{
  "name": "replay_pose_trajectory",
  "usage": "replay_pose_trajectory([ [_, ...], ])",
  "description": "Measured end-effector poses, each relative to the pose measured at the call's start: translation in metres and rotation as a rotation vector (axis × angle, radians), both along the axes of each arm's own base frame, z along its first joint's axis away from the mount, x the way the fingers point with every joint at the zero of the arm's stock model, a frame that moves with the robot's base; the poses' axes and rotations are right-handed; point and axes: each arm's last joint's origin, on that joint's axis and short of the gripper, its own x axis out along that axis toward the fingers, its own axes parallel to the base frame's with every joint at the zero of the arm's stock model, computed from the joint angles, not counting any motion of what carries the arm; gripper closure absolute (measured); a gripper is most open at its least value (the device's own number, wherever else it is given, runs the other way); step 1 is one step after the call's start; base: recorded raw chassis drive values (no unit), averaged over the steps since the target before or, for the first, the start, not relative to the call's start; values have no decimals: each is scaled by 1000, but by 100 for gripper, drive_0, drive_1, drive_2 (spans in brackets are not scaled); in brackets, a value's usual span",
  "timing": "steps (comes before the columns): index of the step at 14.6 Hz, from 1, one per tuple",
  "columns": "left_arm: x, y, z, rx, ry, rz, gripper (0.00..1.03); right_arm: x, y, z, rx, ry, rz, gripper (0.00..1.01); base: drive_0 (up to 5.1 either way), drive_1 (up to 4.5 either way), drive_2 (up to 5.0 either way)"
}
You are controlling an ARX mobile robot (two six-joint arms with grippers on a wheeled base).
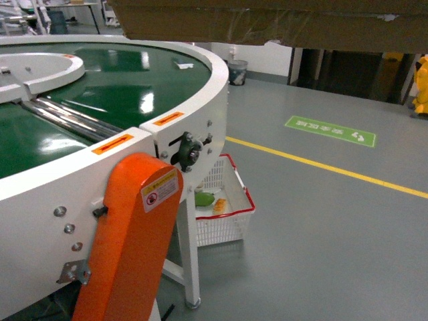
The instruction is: Sort boxes to right shelf from conveyor
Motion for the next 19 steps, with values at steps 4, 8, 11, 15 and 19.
replay_pose_trajectory([
  [4, 0, 0, 0, 0, 0, 0, 101, 0, 0, 0, 0, 0, 0, 99, -160, -160, -160],
  [8, 0, 0, 0, 0, 1, 0, 101, 0, 0, 0, 0, 2, 0, 99, -163, -163, -163],
  [11, 0, 0, 0, 0, 1, 0, 101, 0, 0, 0, 0, 2, 0, 99, -163, -163, -163],
  [15, 0, 0, 0, 0, 1, 0, 101, 0, 0, 0, 0, 2, 0, 99, -163, -163, -163],
  [19, 0, 0, 0, 0, 0, 0, 101, 0, 0, 0, 0, 1, 0, 99, -181, -181, -181],
])
